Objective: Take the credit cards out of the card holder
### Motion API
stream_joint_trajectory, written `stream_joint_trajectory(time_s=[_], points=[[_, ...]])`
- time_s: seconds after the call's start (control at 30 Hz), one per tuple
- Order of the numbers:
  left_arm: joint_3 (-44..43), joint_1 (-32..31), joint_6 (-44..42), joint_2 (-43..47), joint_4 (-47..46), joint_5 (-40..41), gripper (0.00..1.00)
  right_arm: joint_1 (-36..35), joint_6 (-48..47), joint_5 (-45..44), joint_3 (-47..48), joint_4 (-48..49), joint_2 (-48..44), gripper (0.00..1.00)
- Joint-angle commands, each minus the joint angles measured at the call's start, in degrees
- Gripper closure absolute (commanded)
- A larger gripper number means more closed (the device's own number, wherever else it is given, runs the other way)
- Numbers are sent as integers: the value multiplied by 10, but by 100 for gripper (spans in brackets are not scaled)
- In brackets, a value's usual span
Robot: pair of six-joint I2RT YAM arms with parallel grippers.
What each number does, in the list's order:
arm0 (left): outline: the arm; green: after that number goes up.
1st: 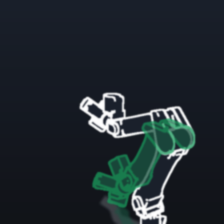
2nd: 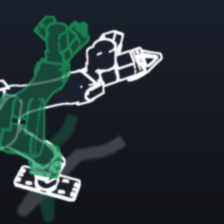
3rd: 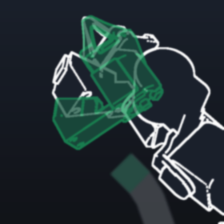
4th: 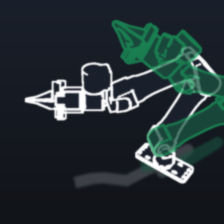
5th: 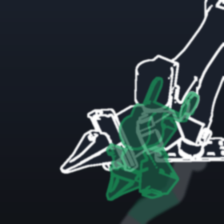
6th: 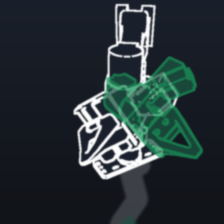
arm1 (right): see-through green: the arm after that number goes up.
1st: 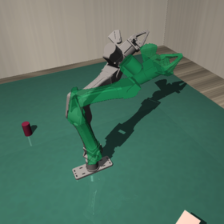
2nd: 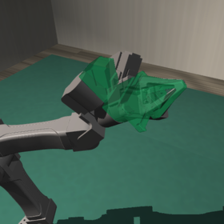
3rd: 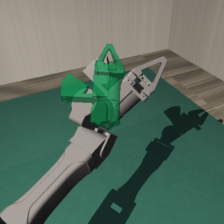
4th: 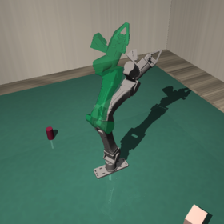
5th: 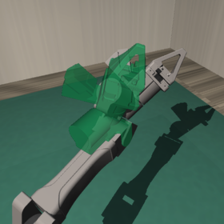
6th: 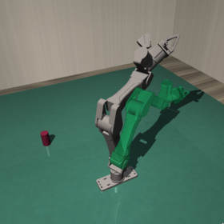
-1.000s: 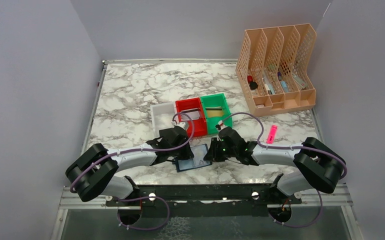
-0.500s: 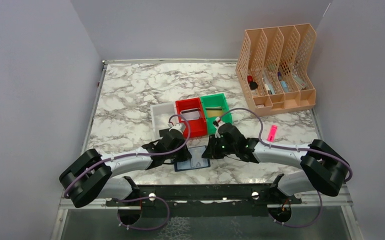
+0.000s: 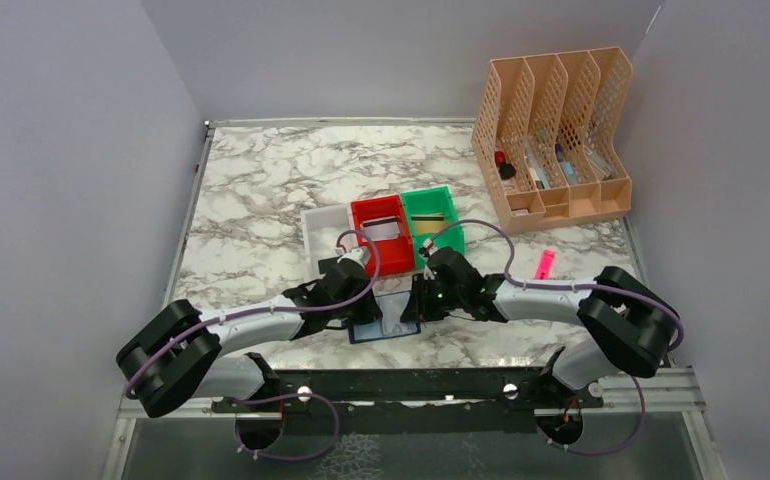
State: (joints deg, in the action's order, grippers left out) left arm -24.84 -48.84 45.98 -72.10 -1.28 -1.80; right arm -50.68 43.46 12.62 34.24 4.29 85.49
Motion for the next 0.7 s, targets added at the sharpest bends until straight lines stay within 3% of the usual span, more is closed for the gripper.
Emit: stream_joint_trajectory(time_s=[0.0, 0.27, 0.43, 0.67], points=[[3, -2, 2, 5, -11, 10, 82, -4, -3, -12, -8, -15, 17, 75], [37, -1, 53, -19, -39, 12, 62, -4, 45, 30, -48, 61, 24, 74], [65, -1, 72, -12, -76, 12, 63, -3, 45, 50, -43, 74, 29, 75], [67, -1, 71, 19, -60, 38, 77, -4, 46, 31, -33, 58, 29, 75]])
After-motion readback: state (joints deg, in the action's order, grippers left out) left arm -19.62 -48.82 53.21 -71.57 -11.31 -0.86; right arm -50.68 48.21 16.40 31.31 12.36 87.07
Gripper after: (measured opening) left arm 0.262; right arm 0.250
